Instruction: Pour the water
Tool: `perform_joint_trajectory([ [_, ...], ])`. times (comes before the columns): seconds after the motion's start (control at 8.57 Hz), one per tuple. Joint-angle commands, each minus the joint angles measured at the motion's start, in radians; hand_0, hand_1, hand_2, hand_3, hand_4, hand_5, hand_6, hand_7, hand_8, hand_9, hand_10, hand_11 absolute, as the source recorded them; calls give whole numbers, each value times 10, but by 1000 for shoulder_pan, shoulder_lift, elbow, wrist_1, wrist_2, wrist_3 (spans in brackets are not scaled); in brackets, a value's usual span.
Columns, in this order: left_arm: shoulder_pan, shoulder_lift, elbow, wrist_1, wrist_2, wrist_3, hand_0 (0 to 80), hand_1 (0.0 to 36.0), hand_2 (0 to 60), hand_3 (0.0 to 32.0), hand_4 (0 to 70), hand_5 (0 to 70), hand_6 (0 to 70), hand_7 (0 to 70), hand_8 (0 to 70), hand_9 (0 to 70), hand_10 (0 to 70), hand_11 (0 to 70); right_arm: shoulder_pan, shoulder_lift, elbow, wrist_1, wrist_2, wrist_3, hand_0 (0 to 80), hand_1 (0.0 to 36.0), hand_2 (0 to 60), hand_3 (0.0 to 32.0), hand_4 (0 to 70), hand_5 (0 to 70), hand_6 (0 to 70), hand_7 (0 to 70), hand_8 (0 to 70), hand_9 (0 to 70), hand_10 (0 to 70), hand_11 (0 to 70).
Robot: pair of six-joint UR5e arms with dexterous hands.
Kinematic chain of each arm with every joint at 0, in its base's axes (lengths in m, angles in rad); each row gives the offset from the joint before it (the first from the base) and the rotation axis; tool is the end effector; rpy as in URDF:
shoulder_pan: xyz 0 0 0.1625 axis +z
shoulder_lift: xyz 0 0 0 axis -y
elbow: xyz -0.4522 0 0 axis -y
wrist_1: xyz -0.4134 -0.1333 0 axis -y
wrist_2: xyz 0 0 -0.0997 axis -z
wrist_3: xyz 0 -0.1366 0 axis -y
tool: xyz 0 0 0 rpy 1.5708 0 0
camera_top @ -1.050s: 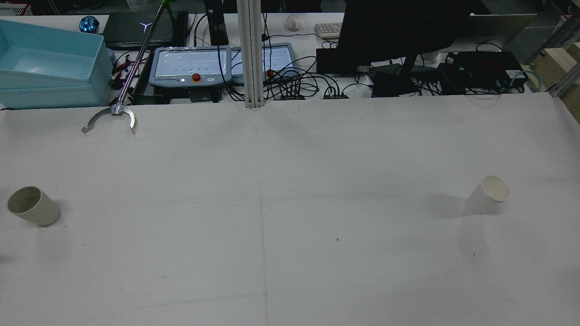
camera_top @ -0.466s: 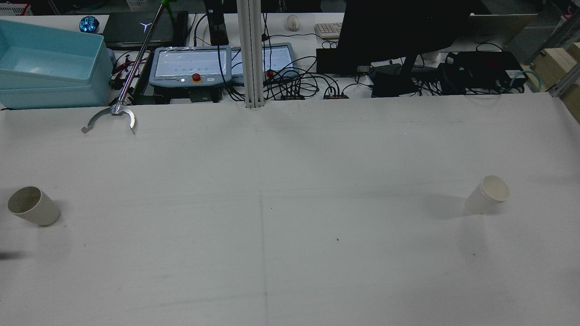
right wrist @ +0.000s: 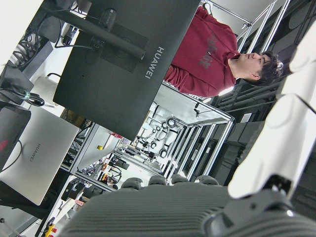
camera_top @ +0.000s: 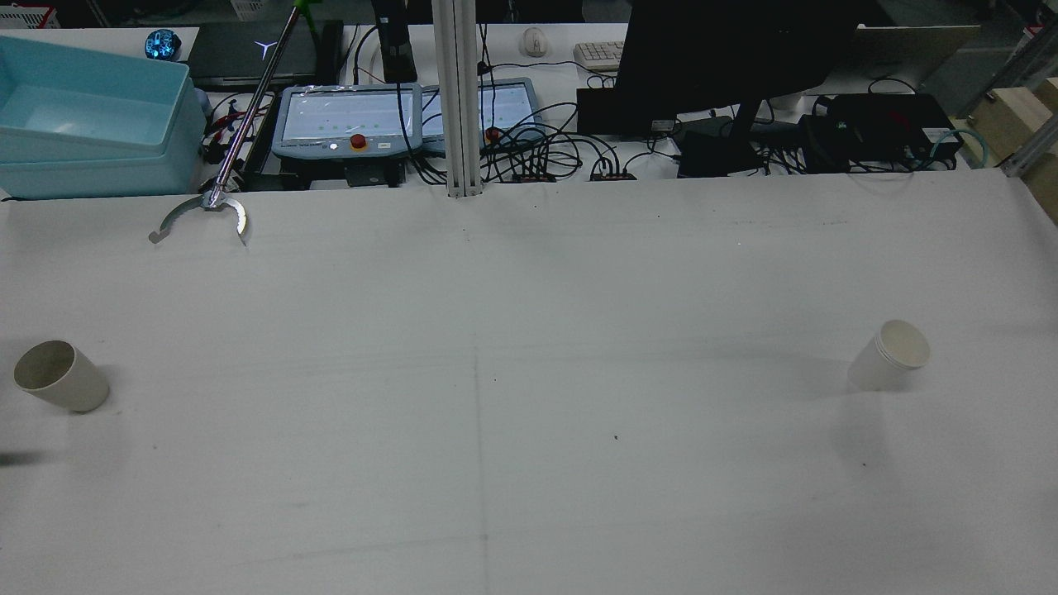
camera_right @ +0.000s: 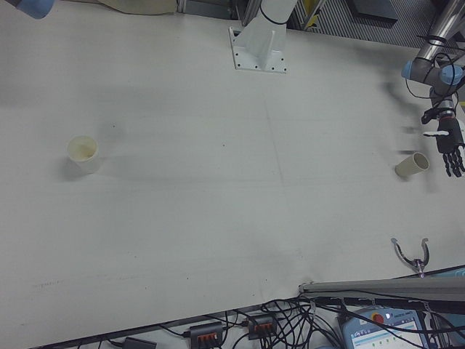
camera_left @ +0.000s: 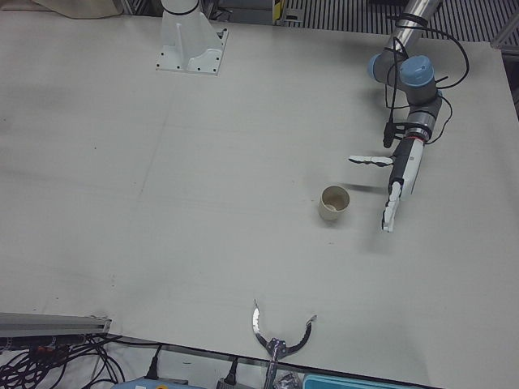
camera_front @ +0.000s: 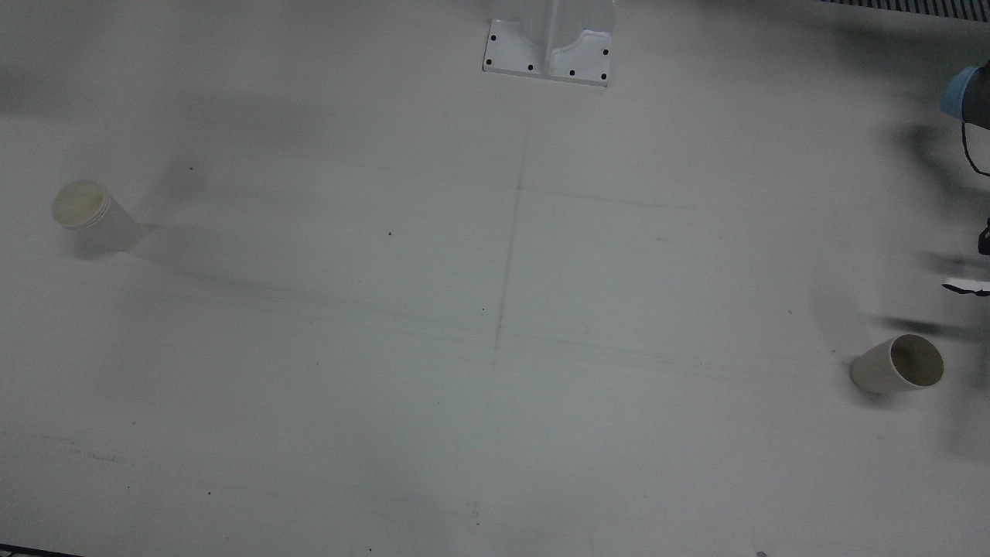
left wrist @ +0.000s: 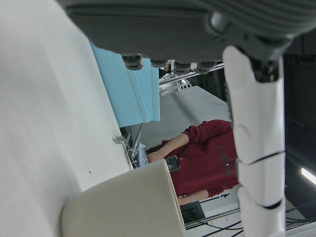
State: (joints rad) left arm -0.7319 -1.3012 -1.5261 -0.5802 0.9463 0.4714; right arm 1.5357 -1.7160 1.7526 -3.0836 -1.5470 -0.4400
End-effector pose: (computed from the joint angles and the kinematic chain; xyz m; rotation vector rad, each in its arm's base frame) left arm 0.1594 -0.4298 0.7932 0.1293 2.2233 -1.7353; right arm 0.1192 -0.4975 0.6812 0.4499 -2.0773 1.8849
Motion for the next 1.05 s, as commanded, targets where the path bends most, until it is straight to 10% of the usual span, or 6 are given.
perform_joint_trajectory([
  [0.0,28,-15,47,-93,-151,-124,569,244,54,0,27,10,0,48,0,0,14,47,-19,4,-8,-1,1,0,448,116,54,0,0,0,0,0,0,0,0,0],
  [0.93,175,-49,132,-90,-258,-129,563,235,50,0,40,52,9,60,0,0,35,77,-25,35,-45,-1,2,0,443,113,54,0,0,0,0,0,0,0,0,0],
])
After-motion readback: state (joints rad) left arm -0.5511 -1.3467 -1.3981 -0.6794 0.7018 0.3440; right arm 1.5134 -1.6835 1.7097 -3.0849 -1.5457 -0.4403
